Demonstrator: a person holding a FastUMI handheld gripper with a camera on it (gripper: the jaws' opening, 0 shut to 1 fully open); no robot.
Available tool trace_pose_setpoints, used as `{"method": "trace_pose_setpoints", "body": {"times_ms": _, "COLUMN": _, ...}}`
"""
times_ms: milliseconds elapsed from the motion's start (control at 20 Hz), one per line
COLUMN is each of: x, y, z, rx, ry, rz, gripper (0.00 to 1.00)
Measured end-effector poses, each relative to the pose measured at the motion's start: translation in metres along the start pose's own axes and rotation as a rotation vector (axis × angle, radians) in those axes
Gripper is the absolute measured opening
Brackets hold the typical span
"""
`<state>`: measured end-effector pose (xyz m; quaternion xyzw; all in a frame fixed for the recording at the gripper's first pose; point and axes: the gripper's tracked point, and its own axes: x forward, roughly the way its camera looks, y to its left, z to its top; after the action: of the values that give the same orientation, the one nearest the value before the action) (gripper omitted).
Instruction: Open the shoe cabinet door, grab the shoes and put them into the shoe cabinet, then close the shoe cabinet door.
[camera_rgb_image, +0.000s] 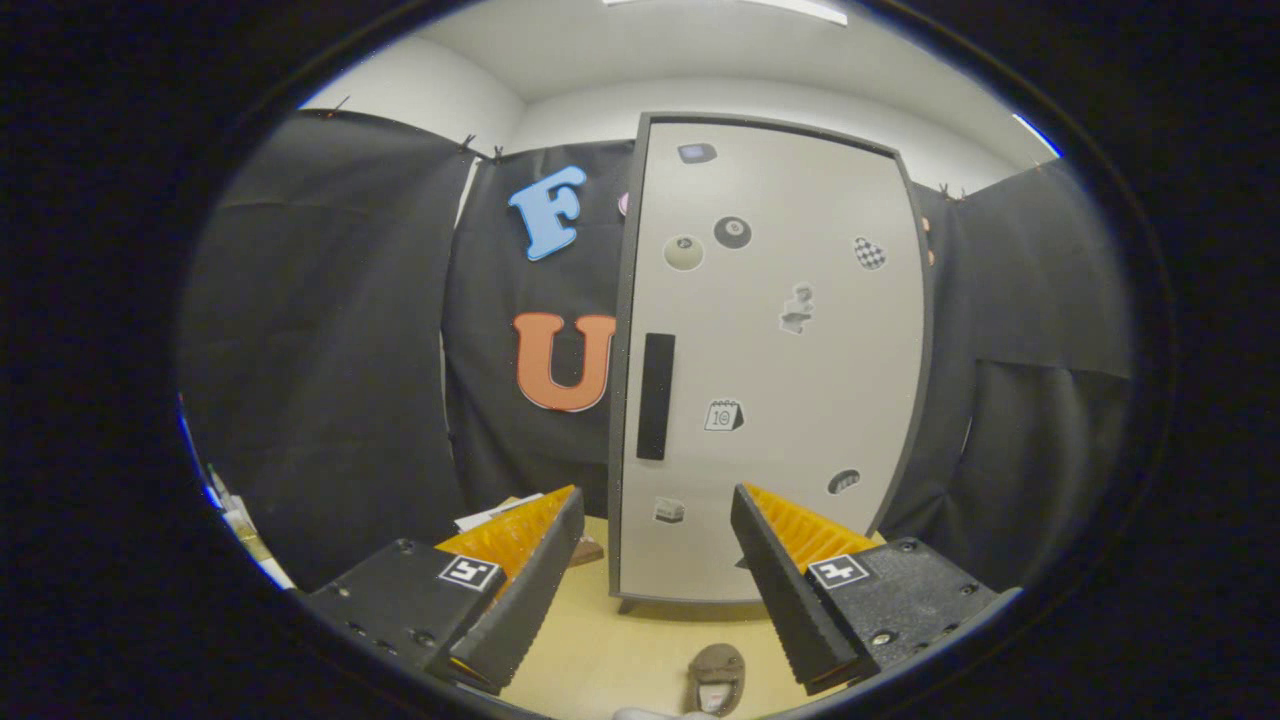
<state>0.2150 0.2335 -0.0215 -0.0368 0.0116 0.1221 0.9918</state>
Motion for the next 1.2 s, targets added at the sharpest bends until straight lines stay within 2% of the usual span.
{"method": "trace_pose_setpoints", "body": {"times_ms": 100, "x": 0.03, "y": 0.005, "z": 0.007, "rx": -0.004, "ry": -0.001, "rz": 0.012, "gripper": 0.97}}
{"method": "trace_pose_setpoints", "body": {"times_ms": 400, "x": 0.112, "y": -0.003, "z": 0.023, "rx": 0.015, "ry": -0.004, "rz": -0.019, "gripper": 0.97}}
{"method": "trace_pose_setpoints", "body": {"times_ms": 700, "x": 0.15, "y": -0.011, "z": 0.025, "rx": 0.035, "ry": 0.018, "rz": -0.058, "gripper": 0.97}}
{"method": "trace_pose_setpoints", "body": {"times_ms": 900, "x": 0.161, "y": -0.008, "z": 0.026, "rx": 0.037, "ry": 0.04, "rz": -0.054, "gripper": 0.82}}
{"method": "trace_pose_setpoints", "body": {"times_ms": 1200, "x": 0.169, "y": -0.012, "z": 0.023, "rx": 0.038, "ry": 0.067, "rz": -0.1, "gripper": 0.43}}
